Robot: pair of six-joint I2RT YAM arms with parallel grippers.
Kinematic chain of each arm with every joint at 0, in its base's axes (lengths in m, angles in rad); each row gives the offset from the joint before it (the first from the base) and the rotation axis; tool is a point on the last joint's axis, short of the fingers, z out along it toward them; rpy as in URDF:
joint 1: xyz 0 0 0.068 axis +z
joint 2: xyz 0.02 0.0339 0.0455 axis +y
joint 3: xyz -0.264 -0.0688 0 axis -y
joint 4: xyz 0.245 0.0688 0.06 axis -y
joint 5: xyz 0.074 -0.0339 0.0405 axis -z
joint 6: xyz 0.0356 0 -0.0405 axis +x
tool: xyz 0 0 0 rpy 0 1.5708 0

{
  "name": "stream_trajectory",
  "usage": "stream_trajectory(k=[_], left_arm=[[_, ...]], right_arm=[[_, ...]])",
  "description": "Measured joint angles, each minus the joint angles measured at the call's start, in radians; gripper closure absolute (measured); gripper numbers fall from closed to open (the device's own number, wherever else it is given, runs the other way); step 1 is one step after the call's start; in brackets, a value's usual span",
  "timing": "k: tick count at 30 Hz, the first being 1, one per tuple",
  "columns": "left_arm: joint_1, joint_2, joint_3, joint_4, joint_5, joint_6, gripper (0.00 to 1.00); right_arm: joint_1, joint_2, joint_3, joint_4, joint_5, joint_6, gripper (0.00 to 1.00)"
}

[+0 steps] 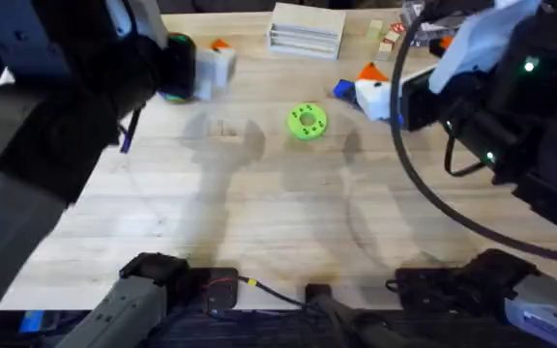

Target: Pick up the gripper from the table and insert it into the empty holder that is missing its gripper. Then pick up a screw, insert it into the mounting hole, and use the screwdriver to tighten it. Finally, clean up the table by picking up the vegetable and placing it into the bucket.

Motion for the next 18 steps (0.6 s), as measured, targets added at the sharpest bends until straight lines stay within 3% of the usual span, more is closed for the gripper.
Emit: stream_trajectory(k=[3,4,8,9,11,12,16,17,18], left_arm=[[-0.099,-0.105,0.0,-0.118,0.0,0.019,0.183],[-0.125,-0.133,0.0,-0.144,0.0,0.022,0.298],[-0.229,-0.259,0.0,-0.225,0.0,0.005,0.923],[-0.247,-0.288,0.0,-0.24,0.0,-0.005,0.979],[-0.274,-0.343,0.0,-0.266,0.0,-0.03,0.995],[-0.292,-0.412,0.0,-0.307,0.0,-0.065,0.799],[-0.294,-0.469,0.0,-0.33,0.0,-0.099,0.164],[-0.294,-0.476,0.0,-0.331,0.0,-0.107,0.053],[-0.294,-0.48,0.0,-0.331,0.0,-0.11,0.018]], right_arm=[[0.014,-0.053,0.001,-0.143,0.0,0.092,0.011],[0.015,-0.068,0.007,-0.197,-0.001,0.128,0.011],[0.015,-0.12,0.067,-0.408,0.0,0.261,0.01],[0.015,-0.126,0.09,-0.455,0.0,0.283,0.01],[0.015,-0.135,0.148,-0.554,-0.005,0.323,0.011],[0.015,-0.137,0.216,-0.661,-0.027,0.354,0.01],[0.015,-0.138,0.246,-0.708,-0.09,0.375,0.009],[0.015,-0.138,0.246,-0.71,-0.099,0.378,0.009],[0.015,-0.138,0.246,-0.713,-0.11,0.379,0.009]])
